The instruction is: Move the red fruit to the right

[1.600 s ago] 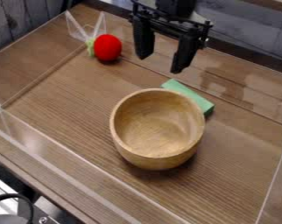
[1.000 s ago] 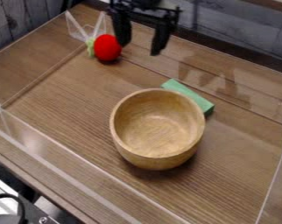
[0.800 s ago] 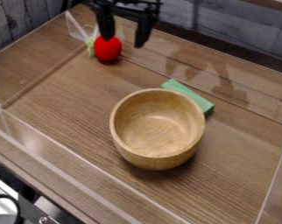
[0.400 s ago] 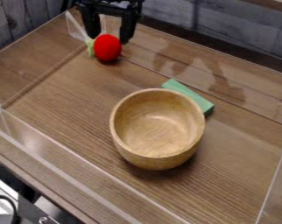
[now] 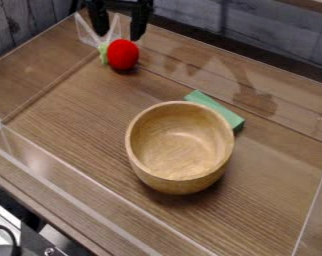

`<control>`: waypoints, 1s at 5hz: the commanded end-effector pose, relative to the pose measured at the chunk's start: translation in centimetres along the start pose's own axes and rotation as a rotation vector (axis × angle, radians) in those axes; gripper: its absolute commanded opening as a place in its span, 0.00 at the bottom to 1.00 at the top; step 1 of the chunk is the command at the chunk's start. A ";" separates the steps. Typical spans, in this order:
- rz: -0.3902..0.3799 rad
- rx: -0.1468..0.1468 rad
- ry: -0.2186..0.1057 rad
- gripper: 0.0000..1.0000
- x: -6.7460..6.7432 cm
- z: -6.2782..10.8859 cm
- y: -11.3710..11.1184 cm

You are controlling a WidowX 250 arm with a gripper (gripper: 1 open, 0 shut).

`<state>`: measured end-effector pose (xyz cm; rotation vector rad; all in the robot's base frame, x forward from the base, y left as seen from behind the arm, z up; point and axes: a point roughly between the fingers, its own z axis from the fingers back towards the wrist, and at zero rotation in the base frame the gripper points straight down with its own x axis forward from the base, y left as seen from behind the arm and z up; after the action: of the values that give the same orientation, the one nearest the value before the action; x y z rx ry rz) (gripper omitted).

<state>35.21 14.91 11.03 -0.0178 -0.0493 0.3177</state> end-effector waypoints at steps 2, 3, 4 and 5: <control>0.181 0.010 -0.064 1.00 2.7 -1.8 1.5; 0.165 0.004 -0.066 1.00 2.5 -2.0 1.3; 0.146 -0.010 -0.073 1.00 2.2 -1.4 0.8; 0.150 -0.023 -0.084 1.00 2.1 -1.1 0.4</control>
<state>36.79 15.75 6.20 -0.0506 -0.0340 0.4723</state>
